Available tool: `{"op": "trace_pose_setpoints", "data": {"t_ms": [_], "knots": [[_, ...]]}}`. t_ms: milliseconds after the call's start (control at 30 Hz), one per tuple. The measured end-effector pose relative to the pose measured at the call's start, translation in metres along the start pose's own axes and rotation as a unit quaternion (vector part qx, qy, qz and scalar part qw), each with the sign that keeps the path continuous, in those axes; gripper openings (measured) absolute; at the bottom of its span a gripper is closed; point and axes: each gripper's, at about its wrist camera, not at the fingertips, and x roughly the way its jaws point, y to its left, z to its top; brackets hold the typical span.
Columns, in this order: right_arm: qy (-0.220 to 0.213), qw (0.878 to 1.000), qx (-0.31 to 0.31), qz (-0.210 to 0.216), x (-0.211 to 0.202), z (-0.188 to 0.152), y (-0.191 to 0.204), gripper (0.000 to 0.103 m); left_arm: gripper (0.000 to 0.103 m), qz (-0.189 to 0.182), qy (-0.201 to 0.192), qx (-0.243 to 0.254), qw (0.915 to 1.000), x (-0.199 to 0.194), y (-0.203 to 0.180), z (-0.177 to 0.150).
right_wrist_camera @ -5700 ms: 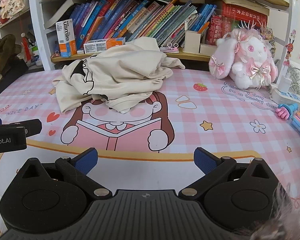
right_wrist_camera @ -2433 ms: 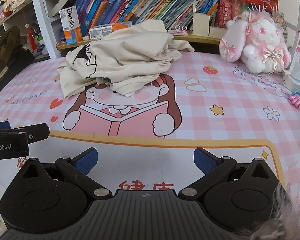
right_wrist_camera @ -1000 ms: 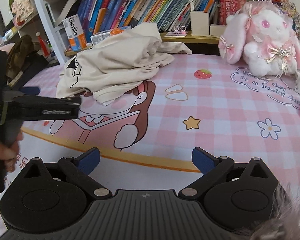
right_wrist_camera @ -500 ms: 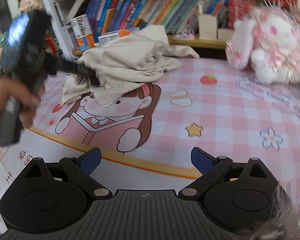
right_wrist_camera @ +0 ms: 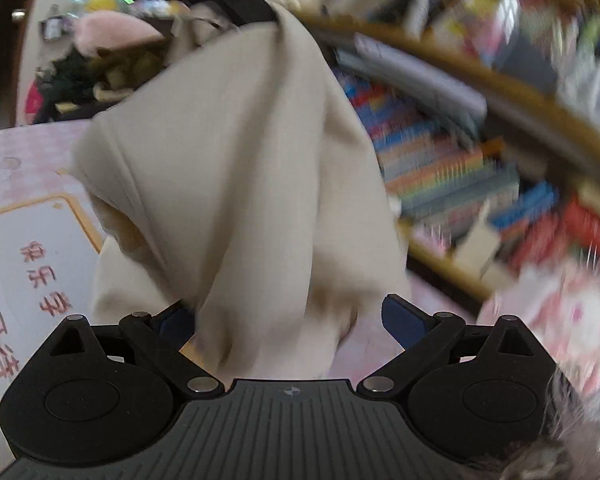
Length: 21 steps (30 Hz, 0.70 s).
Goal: Fold clothes
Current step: 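Grasp the cream T-shirt with both grippers and lift it off the table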
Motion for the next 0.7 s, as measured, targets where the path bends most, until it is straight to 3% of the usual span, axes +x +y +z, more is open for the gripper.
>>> {"op": "trace_pose_setpoints", "data": {"t_ms": [33,67,133,200,233,333,433,500,567,600,700], "knots": [[-0.012,1.000,-0.001,0.013,-0.003,0.005,-0.002,0.055,0.024,0.029,0.005,0.005,0.9996,0.005,0.004,-0.001],[-0.025,0.999,-0.001,0.025,-0.007,0.009,-0.004,0.018,0.028,0.061,0.013,0.011,0.9980,0.010,0.009,-0.004],[-0.033,0.998,0.018,0.045,-0.009,0.021,-0.017,0.015,0.056,0.101,0.029,0.022,0.9942,0.014,0.016,-0.010],[-0.040,0.997,0.035,0.053,-0.011,0.032,-0.031,0.014,0.075,0.113,0.024,0.045,0.9923,0.006,0.018,-0.027],[-0.043,0.997,0.037,0.049,-0.011,0.038,-0.039,0.014,0.078,0.115,0.020,0.059,0.9914,0.002,0.018,-0.036],[-0.051,0.997,0.039,0.041,-0.013,0.056,-0.057,0.014,0.078,0.090,0.038,0.078,0.9921,-0.007,0.010,-0.067],[-0.053,0.997,0.037,0.041,-0.014,0.071,-0.066,0.014,0.078,0.027,0.068,0.066,0.9952,-0.005,-0.009,-0.098],[-0.053,0.996,0.042,0.056,-0.018,0.077,-0.069,0.014,0.078,0.006,0.085,0.087,0.9925,0.005,-0.029,-0.111],[-0.052,0.995,0.048,0.071,-0.022,0.084,-0.071,0.014,0.078,0.019,0.087,0.140,0.9861,0.019,-0.052,-0.119],[-0.053,0.995,0.046,0.073,-0.024,0.087,-0.071,0.014,0.078,0.043,0.077,0.165,0.9823,0.025,-0.062,-0.121],[-0.055,0.995,0.037,0.080,-0.032,0.098,-0.070,0.014,0.078,0.087,0.060,0.175,0.9789,0.042,-0.073,-0.117]]}}
